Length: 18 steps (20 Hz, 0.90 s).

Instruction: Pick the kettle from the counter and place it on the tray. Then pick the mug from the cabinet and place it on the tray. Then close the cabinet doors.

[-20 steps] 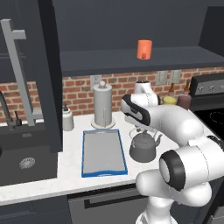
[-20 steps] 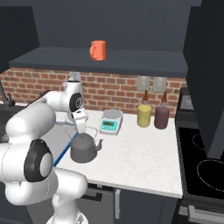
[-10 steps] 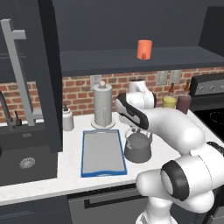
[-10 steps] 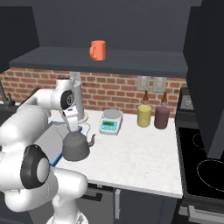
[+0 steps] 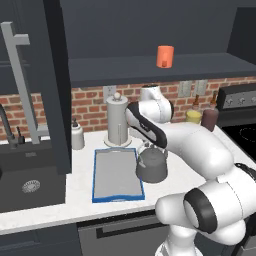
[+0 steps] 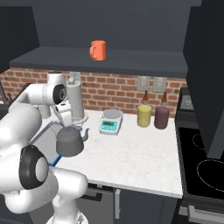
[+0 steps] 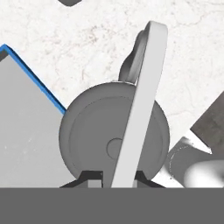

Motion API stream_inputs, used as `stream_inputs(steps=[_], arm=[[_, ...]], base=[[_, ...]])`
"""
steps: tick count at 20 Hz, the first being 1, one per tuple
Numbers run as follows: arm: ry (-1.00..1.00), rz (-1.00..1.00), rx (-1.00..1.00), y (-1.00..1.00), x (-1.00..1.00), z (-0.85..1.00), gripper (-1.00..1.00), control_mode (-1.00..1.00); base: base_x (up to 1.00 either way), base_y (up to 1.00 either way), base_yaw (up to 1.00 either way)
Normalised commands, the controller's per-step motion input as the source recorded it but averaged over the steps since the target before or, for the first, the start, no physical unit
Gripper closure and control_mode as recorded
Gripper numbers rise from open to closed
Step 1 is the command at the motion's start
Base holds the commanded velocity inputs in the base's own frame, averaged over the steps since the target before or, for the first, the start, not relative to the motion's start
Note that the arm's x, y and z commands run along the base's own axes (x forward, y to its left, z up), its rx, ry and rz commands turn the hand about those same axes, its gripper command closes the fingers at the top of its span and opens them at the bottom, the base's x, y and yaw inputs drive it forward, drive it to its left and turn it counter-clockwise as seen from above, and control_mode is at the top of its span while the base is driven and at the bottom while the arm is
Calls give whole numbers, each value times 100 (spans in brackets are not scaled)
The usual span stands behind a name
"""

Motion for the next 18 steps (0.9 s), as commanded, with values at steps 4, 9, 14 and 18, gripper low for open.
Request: stream_inputs(steps=[4, 9, 14, 18], arm=[[0, 3, 0, 30, 0, 4, 100, -100], [0, 1, 0, 30, 2, 0, 100, -100], [0, 0, 0, 35, 17, 0, 100, -100], [0, 0, 0, 44, 20, 0, 100, -100]], base=[[0, 0, 0], [0, 0, 0], [0, 0, 0], [0, 0, 0]])
